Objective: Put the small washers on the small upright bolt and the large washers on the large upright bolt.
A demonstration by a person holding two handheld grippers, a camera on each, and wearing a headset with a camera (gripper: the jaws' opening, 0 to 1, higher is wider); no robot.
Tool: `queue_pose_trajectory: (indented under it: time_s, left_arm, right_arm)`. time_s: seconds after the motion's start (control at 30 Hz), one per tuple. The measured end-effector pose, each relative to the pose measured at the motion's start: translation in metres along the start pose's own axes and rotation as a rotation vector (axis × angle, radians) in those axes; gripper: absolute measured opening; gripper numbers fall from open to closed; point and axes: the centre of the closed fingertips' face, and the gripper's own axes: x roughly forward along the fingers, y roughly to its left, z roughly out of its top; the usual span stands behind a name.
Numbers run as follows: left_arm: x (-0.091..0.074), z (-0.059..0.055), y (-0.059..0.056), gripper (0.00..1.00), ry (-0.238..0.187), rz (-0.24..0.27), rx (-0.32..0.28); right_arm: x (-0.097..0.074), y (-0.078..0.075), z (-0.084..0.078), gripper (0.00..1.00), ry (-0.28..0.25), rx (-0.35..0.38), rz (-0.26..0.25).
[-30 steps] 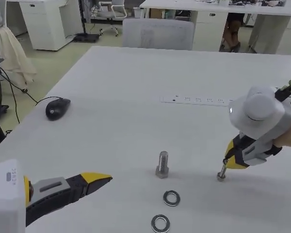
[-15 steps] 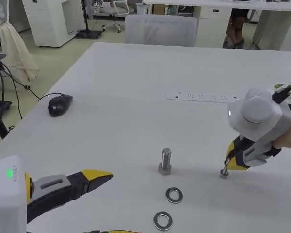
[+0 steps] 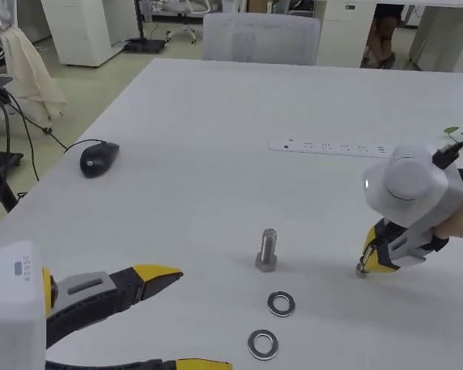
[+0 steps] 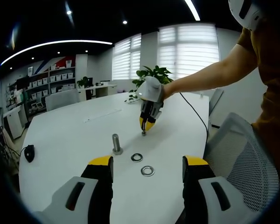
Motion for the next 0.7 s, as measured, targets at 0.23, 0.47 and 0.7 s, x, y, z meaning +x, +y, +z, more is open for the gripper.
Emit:
queue_pose_trajectory:
  time_s: [0.23,0.47,0.7]
  left_arm:
    - [0.0014,-0.0011,0.0012,0.59,0.003,-0.001,-0.003]
    - [0.0015,-0.0009,0.0013,0.59,0.005,-0.004,-0.002]
    - [0.0003,-0.0018,0.0008,0.59,0.009,-0.002,-0.002]
  right_arm:
    - [0.0028,0.0023,-0.0019,0.13,0.005,0.005,0.008]
    - [0.0051,0.0036,-0.0024,0.13,0.002,0.014,0.010]
    - [0.0060,0.0034,-0.0007,0.14,-0.016,0.014,0.007]
